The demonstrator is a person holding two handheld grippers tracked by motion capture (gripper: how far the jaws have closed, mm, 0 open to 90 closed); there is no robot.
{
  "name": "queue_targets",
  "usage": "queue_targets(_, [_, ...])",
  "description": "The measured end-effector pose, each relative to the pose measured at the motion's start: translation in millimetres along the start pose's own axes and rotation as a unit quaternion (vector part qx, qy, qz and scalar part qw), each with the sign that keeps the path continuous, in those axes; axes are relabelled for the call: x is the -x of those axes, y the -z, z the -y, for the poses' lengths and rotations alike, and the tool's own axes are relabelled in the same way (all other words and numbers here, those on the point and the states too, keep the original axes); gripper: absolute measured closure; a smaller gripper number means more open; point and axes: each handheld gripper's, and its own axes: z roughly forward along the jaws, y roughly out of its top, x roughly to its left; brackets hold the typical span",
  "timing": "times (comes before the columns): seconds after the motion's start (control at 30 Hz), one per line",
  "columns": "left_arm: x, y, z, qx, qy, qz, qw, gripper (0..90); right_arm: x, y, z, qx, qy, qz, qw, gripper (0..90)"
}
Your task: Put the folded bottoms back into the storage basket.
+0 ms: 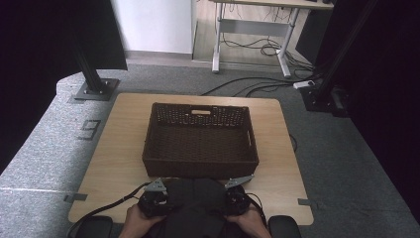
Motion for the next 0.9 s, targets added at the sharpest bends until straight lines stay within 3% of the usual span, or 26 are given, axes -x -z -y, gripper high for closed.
queue_targets(0.27, [3.5,11.0,-2.9,0.030,-0.018,0.019,0.9992,69.5,-10.1,6.5,1.6,0.030,0.043,0.014,0.9985,61.7])
queue_targets(0.4, [3.5,16.4,-5.1,0.042,-0.020,0.025,0.9986,70.5,-17.6,12.0,-1.1,0.050,0.069,0.019,0.9962,62.4])
queue_targets(0.73, [7.1,31.4,-13.1,0.077,-0.031,0.040,0.9957,71.8,-28.6,22.9,-8.6,0.075,0.100,0.025,0.9919,65.0])
queue_targets(0.9, [10.4,36.9,-19.4,0.087,-0.043,0.035,0.9947,72.0,-32.9,28.8,-14.0,0.085,0.114,0.033,0.9893,65.5])
